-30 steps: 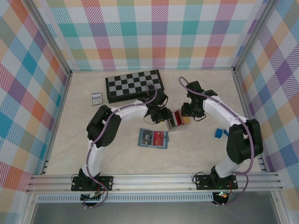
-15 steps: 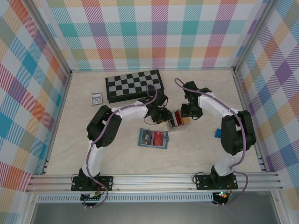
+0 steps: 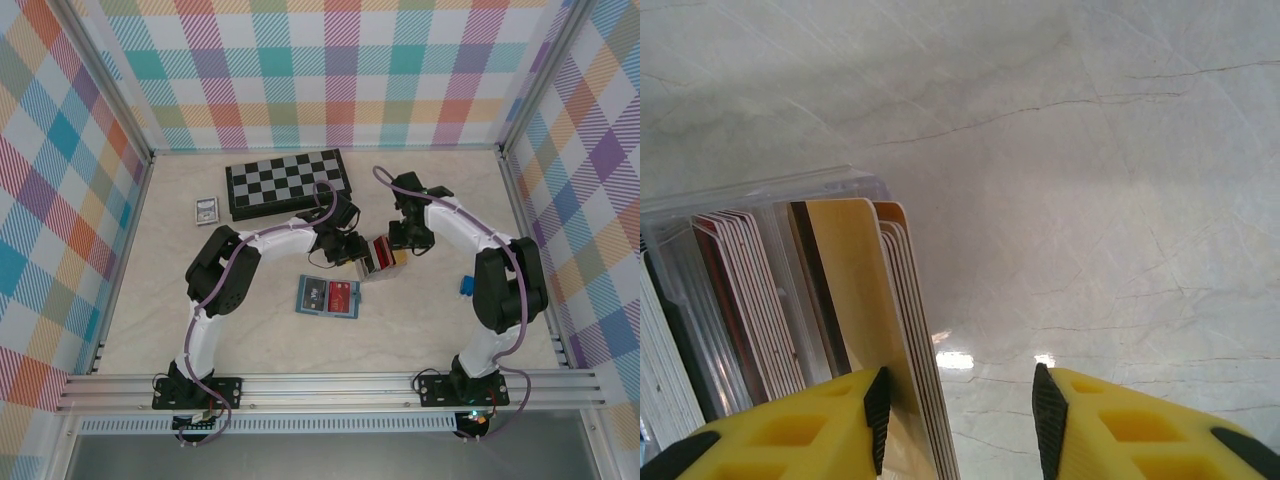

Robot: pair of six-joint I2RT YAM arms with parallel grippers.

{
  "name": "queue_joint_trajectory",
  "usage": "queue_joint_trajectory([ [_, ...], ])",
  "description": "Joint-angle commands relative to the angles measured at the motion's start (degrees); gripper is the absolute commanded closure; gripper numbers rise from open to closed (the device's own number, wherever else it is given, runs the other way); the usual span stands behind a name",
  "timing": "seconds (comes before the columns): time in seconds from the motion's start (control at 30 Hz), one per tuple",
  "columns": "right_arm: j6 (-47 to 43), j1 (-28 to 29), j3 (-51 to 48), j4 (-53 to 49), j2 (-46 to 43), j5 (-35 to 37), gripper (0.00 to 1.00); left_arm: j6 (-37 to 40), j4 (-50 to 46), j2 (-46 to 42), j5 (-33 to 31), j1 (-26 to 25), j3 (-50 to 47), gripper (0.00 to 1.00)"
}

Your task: Put the credit cards into the card holder

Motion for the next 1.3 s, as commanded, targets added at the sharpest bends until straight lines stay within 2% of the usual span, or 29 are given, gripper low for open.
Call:
queue_joint_trajectory([
  [0.0,-1.35,-0.26,1.32,-1.61,-1.92,0.38,0.59,0.79,-5.60,0.48,-1.75,-0.54,-2.53,0.64],
  [0.43,-1.44,-0.26,1.55,-1.23,-1.69,-3.21,0.72,0.79,-5.02,0.83,-0.78,-0.53,-2.80,0.64],
  [0.63,-1.16,-0.26,2.00,-0.93,-0.80,-3.40,0.59,0.66,-4.38,0.73,-0.24,-0.50,-2.91,0.64],
  [1.0,-1.66,-0.26,2.27,-0.43,2.90,-3.50,0.56,0.53,-4.32,0.78,-0.24,-0.55,-3.05,0.65],
  [1.27,-2.46,-0.18,2.38,-1.26,1.50,1.96,0.55,0.42,-4.36,0.60,-0.50,-0.50,-3.28,0.65],
])
